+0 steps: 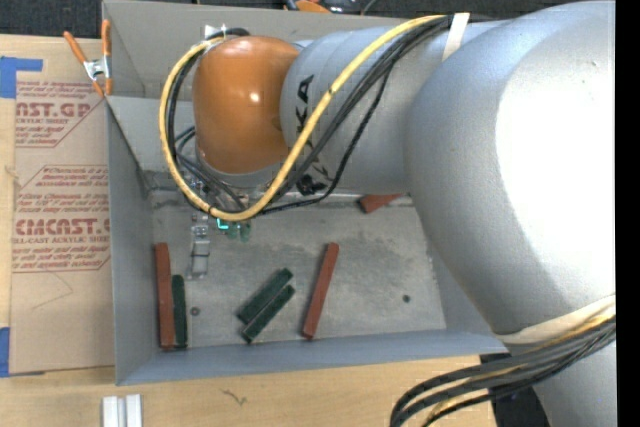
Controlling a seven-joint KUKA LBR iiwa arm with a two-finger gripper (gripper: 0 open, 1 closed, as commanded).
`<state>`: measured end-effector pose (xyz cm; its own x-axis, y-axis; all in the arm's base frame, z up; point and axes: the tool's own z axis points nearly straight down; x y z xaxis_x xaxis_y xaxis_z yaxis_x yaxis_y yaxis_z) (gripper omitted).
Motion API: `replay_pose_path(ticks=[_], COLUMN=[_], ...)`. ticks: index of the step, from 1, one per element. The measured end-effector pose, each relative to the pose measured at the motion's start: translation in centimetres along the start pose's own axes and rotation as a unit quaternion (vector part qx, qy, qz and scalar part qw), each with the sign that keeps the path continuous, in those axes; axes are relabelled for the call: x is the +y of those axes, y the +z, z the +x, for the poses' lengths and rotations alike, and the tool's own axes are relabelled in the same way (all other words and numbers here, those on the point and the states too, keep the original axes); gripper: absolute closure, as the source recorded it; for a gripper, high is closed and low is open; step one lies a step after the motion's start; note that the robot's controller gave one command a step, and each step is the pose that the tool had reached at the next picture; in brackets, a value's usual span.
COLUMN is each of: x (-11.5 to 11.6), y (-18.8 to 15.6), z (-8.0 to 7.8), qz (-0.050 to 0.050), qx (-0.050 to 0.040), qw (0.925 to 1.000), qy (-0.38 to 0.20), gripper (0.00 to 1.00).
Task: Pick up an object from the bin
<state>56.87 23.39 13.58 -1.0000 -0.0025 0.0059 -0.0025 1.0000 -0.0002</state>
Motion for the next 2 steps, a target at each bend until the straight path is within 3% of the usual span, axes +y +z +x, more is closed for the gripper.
replay_pose_path(ticks=[1, 2], x=[-9.1, -13.4], y=[6.5, 6.6], z=[5.0, 8.4], qz=[0.001, 0.0], qx=[0.0016, -0.002], qw=[0.9992, 1.0], qy=[-0.041, 0.001], gripper=[0.0, 0.0])
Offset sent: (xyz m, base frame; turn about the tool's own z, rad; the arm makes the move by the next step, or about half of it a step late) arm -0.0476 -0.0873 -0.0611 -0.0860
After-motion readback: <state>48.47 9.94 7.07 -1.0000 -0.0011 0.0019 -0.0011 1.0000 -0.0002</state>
